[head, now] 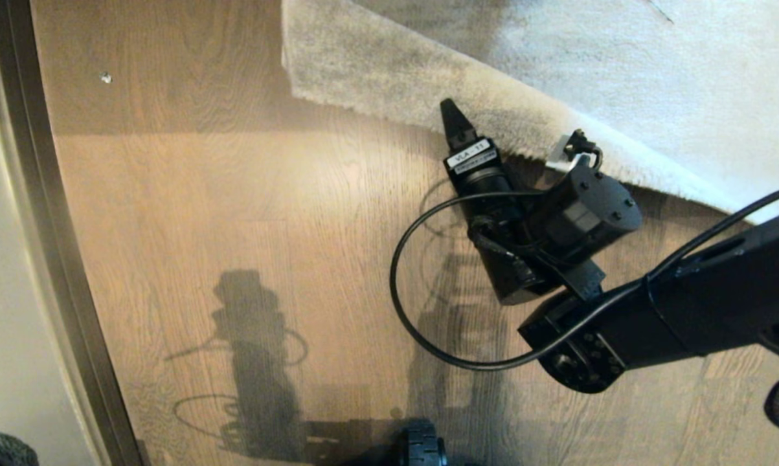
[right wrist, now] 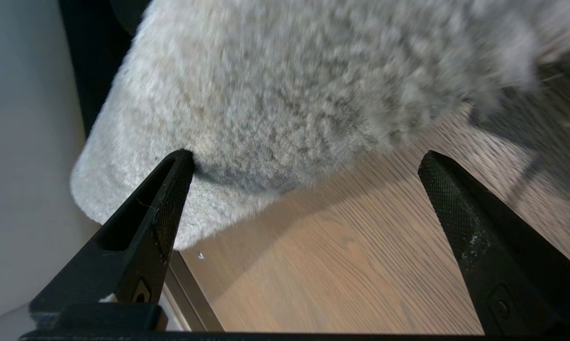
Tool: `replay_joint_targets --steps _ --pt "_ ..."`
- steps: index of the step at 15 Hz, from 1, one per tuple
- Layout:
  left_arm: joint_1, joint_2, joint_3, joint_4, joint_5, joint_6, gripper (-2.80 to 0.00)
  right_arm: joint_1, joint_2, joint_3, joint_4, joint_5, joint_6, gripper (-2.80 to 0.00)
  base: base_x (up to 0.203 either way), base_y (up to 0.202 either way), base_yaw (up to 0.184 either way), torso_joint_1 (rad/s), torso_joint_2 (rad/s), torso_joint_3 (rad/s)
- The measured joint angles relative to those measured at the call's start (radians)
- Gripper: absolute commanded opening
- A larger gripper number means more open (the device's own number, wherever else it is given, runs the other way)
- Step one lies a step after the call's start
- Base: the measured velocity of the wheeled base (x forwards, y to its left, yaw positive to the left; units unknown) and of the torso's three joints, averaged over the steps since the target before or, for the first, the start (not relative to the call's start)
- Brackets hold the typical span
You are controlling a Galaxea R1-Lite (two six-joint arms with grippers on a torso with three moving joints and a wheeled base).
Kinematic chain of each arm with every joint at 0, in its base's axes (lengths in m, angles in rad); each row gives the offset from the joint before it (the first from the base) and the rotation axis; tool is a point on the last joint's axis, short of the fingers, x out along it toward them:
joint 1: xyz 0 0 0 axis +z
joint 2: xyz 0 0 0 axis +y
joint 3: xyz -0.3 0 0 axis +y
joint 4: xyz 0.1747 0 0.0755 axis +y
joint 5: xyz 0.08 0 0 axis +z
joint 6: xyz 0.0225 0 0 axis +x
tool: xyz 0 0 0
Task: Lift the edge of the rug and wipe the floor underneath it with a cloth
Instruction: Lift up the carpet
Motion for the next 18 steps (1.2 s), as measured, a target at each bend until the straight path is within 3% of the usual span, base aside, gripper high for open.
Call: replay_joint_targets --steps 7,18 --pt "0.0 0.0 0.0 0.0 0.0 0.0 -2.8 0.027 0.01 -0.063 0.001 0.006 -0.052 0.0 0.0 0.0 0.0 0.0 0.0 0.0" --pt "0.0 0.0 0.0 0.0 0.001 0.0 -2.8 0.033 0.021 -0.112 0.001 0.139 -0.096 0.0 0.0 0.0 0.0 0.0 0.0 0.0"
